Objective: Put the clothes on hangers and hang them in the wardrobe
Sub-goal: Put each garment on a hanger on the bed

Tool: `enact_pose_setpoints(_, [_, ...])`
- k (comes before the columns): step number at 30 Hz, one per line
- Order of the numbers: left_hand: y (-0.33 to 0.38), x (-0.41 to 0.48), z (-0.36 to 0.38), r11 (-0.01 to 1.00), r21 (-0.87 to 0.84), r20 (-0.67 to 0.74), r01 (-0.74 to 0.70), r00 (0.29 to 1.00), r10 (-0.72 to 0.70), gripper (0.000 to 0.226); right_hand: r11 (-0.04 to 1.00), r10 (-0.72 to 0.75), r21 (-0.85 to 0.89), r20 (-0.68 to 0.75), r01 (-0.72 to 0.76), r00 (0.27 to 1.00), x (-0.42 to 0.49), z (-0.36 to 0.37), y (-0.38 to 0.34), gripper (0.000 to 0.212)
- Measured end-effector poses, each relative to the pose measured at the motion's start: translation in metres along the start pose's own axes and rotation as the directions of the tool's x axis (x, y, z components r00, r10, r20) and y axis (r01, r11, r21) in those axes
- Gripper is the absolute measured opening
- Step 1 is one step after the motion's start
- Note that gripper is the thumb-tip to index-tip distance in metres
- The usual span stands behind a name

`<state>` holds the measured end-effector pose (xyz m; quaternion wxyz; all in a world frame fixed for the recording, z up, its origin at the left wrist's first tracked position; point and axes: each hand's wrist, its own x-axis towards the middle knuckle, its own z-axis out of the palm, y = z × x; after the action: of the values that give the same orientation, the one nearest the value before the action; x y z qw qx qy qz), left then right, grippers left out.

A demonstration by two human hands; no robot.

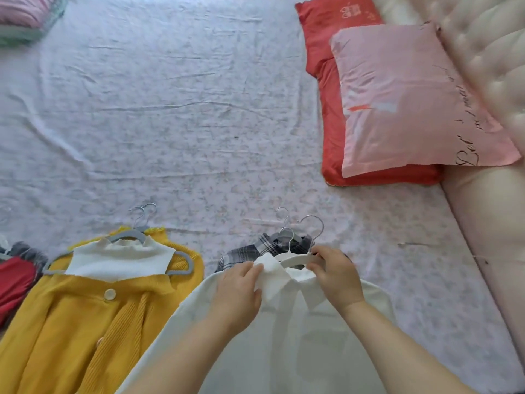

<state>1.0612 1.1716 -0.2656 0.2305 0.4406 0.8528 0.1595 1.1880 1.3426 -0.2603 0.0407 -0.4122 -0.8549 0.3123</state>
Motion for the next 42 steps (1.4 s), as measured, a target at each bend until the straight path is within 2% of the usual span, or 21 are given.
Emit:
enact_pose_setpoints(4, [-0.013,0.014,0.014,0.994,0.062,0.034,0.086,0.995,-0.089,0.053,0.99,0.072,-0.131,0.155,-0.051,0.985,0.031,0.027,0.012,0.046])
enact_pose_setpoints(10, [-0.024,0.004,0.008,0.98,0.089,0.021,0.179,0.983,-0.182,0.055,0.978,0.049,-0.209,0.298,0.015,0.953,0.009,0.041,0.011,0.045])
enact_pose_setpoints(14, [-0.023,-0.009,-0.017,0.967,0.102,-0.008,0.232,0.973,-0.233,0.054,0.98,-0.017,-0.182,0.324,0.08,0.946,-0.009,0.035,-0.014,0.044])
enact_pose_setpoints(20, [-0.029,-0.047,-0.077,0.952,0.12,-0.12,0.283,0.956,-0.269,0.051,0.937,-0.198,-0.198,0.382,0.289,0.903,-0.027,0.028,-0.077,0.045])
enact_pose_setpoints(26, [-0.063,-0.121,-0.121,0.88,0.113,-0.207,0.461,0.878,-0.433,0.053,0.838,-0.374,-0.195,0.475,0.51,0.796,-0.047,0.04,-0.153,0.046])
enact_pose_setpoints(33, [-0.126,-0.229,-0.149,0.742,0.03,-0.249,0.669,0.724,-0.643,0.059,0.7,-0.513,-0.169,0.558,0.694,0.653,-0.087,0.081,-0.244,0.05])
enact_pose_setpoints(37, [-0.176,-0.288,-0.163,0.7,-0.008,-0.27,0.714,0.673,-0.689,0.061,0.635,-0.549,-0.179,0.579,0.752,0.602,-0.123,0.117,-0.304,0.052])
enact_pose_setpoints(42, [-0.253,-0.362,-0.191,0.69,0.016,-0.309,0.723,0.66,-0.684,0.061,0.579,-0.576,-0.174,0.604,0.797,0.551,-0.181,0.179,-0.387,0.054])
